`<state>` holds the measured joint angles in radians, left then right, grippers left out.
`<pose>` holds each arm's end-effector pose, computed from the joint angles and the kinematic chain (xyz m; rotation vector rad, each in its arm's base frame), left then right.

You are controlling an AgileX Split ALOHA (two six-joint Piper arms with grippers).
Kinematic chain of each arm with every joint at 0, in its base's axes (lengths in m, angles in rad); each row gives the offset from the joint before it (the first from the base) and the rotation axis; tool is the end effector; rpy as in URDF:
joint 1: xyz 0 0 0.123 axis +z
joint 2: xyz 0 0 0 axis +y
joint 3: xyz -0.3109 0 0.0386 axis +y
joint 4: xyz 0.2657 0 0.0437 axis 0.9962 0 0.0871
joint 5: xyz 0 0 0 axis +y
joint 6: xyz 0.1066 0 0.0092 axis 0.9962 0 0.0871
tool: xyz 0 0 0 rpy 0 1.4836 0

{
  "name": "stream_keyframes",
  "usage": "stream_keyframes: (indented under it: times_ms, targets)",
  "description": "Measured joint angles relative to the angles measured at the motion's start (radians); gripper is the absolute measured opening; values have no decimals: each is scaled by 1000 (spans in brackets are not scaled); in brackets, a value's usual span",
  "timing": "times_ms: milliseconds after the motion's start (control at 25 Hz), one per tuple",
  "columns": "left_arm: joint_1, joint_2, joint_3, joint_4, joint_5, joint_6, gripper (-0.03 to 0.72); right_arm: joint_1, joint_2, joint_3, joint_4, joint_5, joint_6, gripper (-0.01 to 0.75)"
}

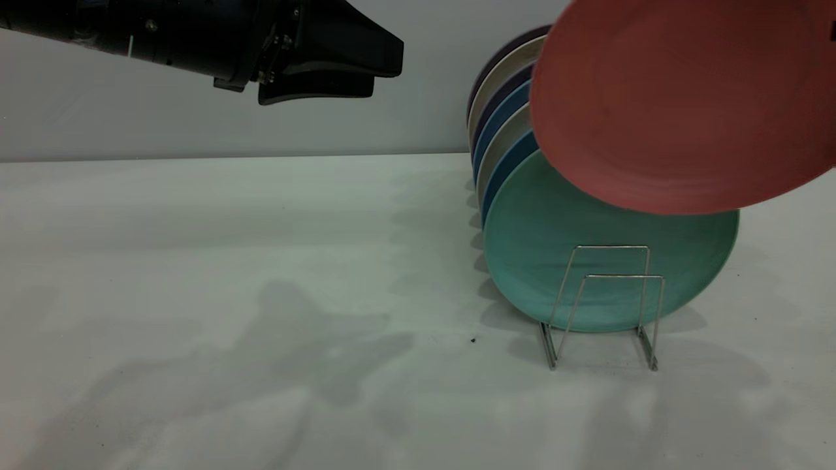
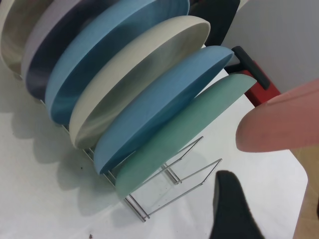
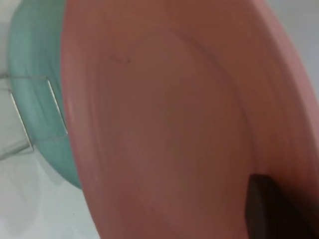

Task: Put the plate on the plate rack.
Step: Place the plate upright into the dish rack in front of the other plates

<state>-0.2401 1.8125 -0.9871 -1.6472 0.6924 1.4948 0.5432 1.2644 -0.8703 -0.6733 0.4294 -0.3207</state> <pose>0.3612 -0.1586 0.1985 0.4536 2.1986 -0.9970 0.2603 0.1247 0.3067 -1.4116 1.7445 -0.5129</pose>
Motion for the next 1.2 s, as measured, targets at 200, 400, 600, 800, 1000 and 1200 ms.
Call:
stream_keyframes:
  times_ms: [200, 400, 600, 800, 1000, 1200]
  targets:
    - [0, 0, 0, 0, 0, 0, 445, 46, 15, -2, 0, -3, 0, 64]
    - [0, 0, 0, 0, 0, 0, 445, 72, 63, -2, 0, -14, 0, 64]
    - [0, 0, 0, 0, 0, 0, 445, 75, 89, -2, -25, -33, 0, 64]
    - [0, 0, 0, 0, 0, 0, 445, 75, 108, -2, -48, -44, 0, 64]
    - [0, 0, 1, 0, 0, 0, 445, 75, 133, -4, -90, -49, 1, 64]
    - [0, 0, 1, 0, 0, 0, 445, 71, 148, -4, -133, -61, 20, 64]
